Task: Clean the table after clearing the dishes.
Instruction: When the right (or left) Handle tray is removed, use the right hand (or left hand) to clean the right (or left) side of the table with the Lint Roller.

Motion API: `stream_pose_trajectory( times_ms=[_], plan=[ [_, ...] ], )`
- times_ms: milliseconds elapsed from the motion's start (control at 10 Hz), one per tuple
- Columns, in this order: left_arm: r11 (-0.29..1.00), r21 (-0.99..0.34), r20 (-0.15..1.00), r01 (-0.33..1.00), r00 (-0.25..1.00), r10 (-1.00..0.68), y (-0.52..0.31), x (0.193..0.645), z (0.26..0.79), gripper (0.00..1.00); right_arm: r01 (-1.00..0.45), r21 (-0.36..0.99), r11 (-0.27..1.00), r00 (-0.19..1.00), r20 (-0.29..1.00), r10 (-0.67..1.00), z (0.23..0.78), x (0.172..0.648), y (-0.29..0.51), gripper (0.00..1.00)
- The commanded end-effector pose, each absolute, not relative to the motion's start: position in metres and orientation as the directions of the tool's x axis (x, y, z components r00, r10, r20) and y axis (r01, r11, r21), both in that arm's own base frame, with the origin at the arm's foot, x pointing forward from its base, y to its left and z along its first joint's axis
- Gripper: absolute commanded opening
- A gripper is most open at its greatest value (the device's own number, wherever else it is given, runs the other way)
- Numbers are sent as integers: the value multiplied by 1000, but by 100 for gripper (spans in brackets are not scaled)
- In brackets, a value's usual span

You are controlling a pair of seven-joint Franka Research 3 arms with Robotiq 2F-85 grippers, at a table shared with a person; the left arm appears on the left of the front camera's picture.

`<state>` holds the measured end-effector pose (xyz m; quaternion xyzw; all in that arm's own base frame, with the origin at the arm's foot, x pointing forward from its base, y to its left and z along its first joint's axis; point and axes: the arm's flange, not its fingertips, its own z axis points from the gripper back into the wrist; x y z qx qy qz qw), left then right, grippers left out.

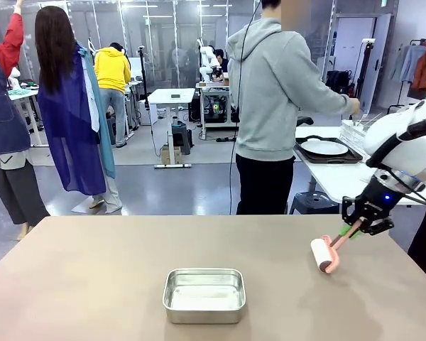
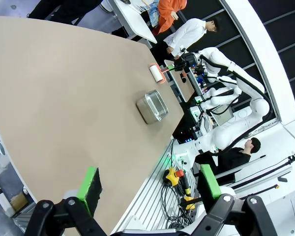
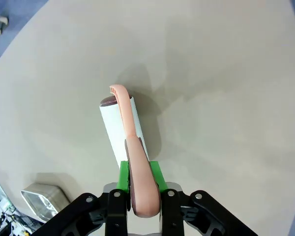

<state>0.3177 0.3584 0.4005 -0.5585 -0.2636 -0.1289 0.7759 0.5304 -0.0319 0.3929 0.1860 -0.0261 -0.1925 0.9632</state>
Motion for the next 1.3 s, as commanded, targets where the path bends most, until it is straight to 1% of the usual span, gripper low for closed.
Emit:
stream_pose_trajectory(
  times_ms=[0, 300, 400, 900, 1000, 1100, 1200],
  plan=[
    [344, -801, 550, 490, 829, 99, 354, 312, 402, 100, 433, 199, 879, 898, -3, -441, 347, 515, -72, 21],
    [344, -801, 550, 490, 829, 99, 354, 312, 402, 100, 348, 258, 902, 932, 14, -363, 358, 517, -109, 21],
    [344, -801, 550, 490, 829, 99, 354, 312, 402, 100, 377, 332, 865, 915, 12, -403, 400, 520, -80, 21],
    [344, -801, 550, 490, 829, 99, 354, 312, 402, 100, 377, 332, 865, 915, 12, -403, 400, 520, -80, 21],
    [344, -801, 550, 490, 829, 99, 354, 312, 402, 100, 349, 342, 873, 926, 15, -376, 406, 519, -85, 21],
    [344, -801, 550, 490, 829, 99, 354, 312, 402, 100, 373, 268, 888, 911, 73, -405, 410, 512, -97, 21],
    [344, -801, 550, 490, 829, 99, 354, 312, 402, 100, 390, 234, 891, 904, 83, -418, 414, 506, -105, 21]
  ],
)
